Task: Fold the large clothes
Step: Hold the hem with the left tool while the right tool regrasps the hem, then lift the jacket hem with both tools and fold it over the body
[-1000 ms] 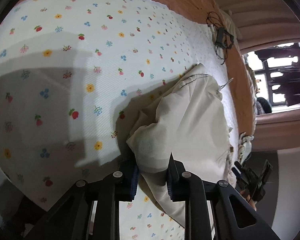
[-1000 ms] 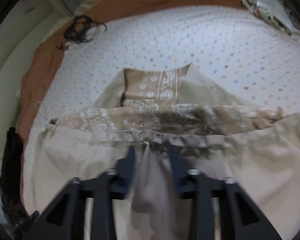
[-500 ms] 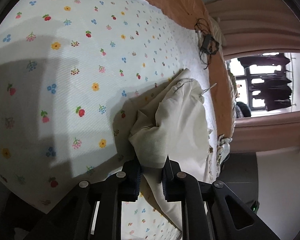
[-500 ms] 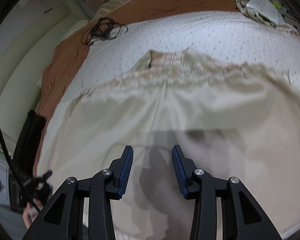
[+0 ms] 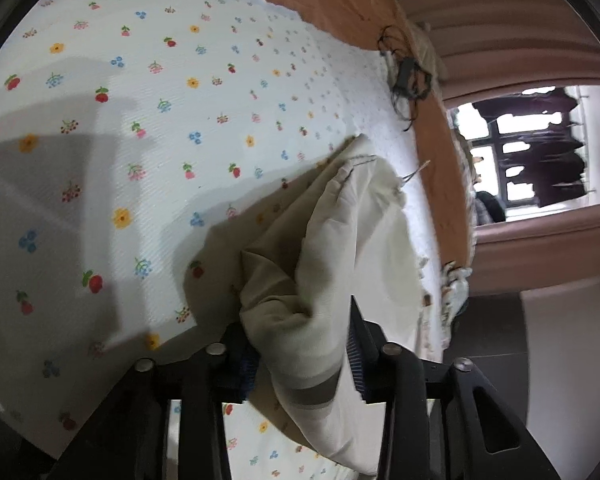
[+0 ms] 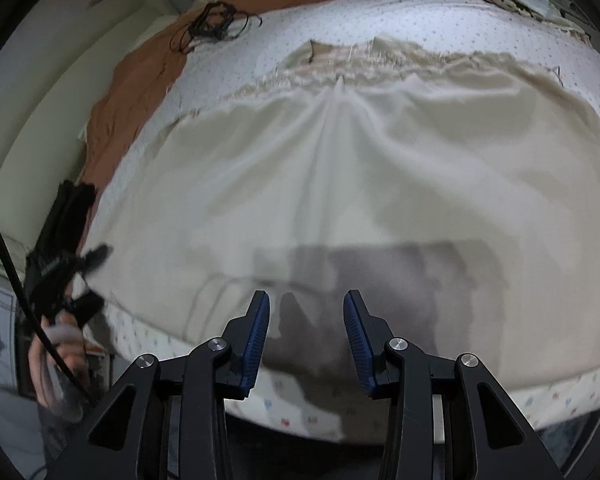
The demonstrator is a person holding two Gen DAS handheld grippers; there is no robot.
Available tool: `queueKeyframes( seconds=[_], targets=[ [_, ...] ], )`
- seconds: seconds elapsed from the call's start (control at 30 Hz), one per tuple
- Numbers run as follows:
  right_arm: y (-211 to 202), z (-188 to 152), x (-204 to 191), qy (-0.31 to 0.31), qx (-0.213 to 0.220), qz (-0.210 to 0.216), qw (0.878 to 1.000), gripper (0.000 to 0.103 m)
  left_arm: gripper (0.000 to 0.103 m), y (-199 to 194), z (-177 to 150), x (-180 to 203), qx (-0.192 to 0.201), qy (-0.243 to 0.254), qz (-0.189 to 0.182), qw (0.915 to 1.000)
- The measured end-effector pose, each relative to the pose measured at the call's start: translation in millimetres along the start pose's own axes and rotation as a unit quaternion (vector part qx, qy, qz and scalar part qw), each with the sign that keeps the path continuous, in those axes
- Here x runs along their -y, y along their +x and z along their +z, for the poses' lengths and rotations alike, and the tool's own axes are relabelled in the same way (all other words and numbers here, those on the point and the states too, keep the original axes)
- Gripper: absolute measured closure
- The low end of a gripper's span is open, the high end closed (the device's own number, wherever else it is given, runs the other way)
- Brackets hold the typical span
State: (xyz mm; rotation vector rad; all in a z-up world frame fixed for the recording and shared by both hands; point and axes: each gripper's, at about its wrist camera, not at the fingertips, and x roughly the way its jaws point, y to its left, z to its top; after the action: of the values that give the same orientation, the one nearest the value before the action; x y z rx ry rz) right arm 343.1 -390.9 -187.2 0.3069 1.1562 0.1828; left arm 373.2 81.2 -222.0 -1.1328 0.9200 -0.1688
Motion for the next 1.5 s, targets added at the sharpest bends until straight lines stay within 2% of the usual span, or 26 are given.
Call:
queueKeyframes(
  seconds=[0.03, 0.13, 0.2, 0.27, 0.33, 0.4, 0.57, 0.9, 1.17, 1.33, 1.47, 1.5],
  targets=[
    [2, -5, -1, 0.003, -0.004, -0.002, 1.0, 0.063, 0.081, -2, 0, 0, 0.002, 0.003, -0.007, 1.0],
    [14, -20, -5, 0.002, -0.021, -0.013, 1.0, 0.068, 0.089, -6, -1, -1, 0.005, 0.007, -0.026, 0.9996],
    [23, -25, -8, -0.006, -0.023, -0.033, 0.999, 0.07, 0.09, -9, -2, -1, 0.008, 0.002, -0.039, 0.9992],
    [29, -24, -5, 0.003, -0.025, -0.036, 0.999, 0.074, 0.09, -10, -2, -4, 0.009, -0.01, -0.056, 0.9983],
    [33, -18, -1, 0.011, -0.022, -0.04, 0.999, 0.084, 0.09, -9, -3, -6, 0.009, -0.018, -0.067, 0.9976],
    [37, -8, 0, 0.01, -0.017, -0.048, 0.999, 0.088, 0.09, -7, -1, -4, 0.009, -0.019, -0.07, 0.9973],
    [52, 19, 4, 0.021, -0.011, -0.054, 0.998, 0.089, 0.09, -6, 1, -5, 0.002, -0.028, -0.082, 0.9962],
    [74, 91, 17, 0.046, 0.009, -0.057, 0.997, 0.089, 0.09, -2, 3, -4, -0.004, -0.032, -0.065, 0.9974],
    [89, 131, 23, 0.068, 0.014, -0.041, 0.997, 0.089, 0.09, -1, 3, -4, -0.004, -0.032, -0.061, 0.9976],
    [98, 153, 28, 0.076, 0.029, -0.04, 0.996, 0.089, 0.09, -1, 1, -4, -0.002, -0.039, -0.08, 0.996],
    [89, 153, 37, 0.101, 0.024, -0.014, 0.995, 0.088, 0.09, -8, 1, 5, -0.003, -0.038, -0.117, 0.9924],
    [81, 149, 36, 0.1, 0.028, -0.004, 0.995, 0.085, 0.09, -9, 1, 11, -0.003, -0.034, -0.128, 0.9912]
  ],
)
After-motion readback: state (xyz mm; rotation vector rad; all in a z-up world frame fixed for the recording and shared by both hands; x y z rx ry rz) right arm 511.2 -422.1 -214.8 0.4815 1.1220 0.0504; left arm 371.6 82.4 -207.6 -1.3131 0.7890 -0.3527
